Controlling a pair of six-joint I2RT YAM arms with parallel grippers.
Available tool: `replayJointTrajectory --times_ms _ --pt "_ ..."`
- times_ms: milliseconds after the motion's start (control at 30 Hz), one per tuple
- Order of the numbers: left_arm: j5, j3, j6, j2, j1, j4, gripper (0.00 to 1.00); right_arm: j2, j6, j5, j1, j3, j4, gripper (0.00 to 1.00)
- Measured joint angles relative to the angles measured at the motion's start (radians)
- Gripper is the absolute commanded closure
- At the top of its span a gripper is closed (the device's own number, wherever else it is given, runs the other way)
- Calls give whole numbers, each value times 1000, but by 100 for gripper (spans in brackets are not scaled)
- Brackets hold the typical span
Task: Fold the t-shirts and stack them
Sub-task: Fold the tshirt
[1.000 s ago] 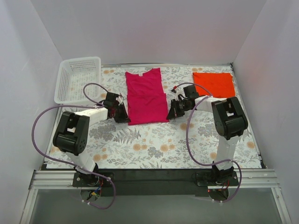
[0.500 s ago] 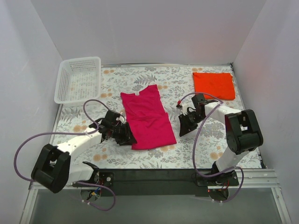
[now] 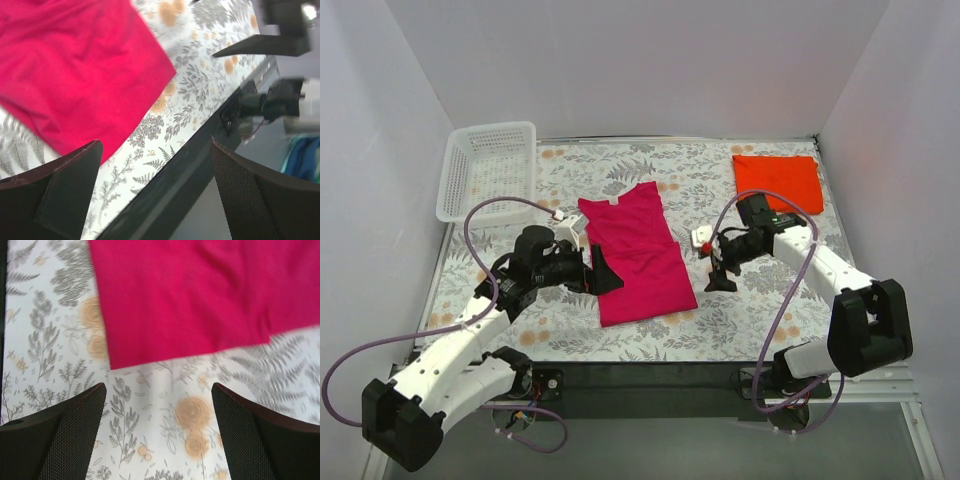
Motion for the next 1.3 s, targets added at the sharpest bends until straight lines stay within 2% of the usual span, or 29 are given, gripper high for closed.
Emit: replayJointTrajectory --times_ms 133,300,400,533,733,933,1100,1200,1300 --pt "92 25 185 -43 -34 49 17 24 -199 -18 126 -57 -42 30" --pt "112 63 541 -66 -114 58 15 79 -237 24 230 -115 4 37" --pt "78 -12 710 -82 -200 59 15 78 -229 54 233 -143 43 38" --pt "-6 -153 843 -82 -317 54 16 66 -217 90 233 -192 100 39" --pt "-134 -262 940 -32 -395 98 23 62 -189 105 233 -214 150 42" --pt "-231 -265 990 70 -421 169 33 59 -170 103 233 -226 195 42" --pt "-293 -270 1009 122 -442 187 35 59 -167 103 233 -242 209 43" --pt "-315 -276 1014 142 -455 190 43 64 -158 103 234 -246 225 44" --pt "-334 -282 1020 163 -468 198 44 78 -146 105 237 -246 242 46"
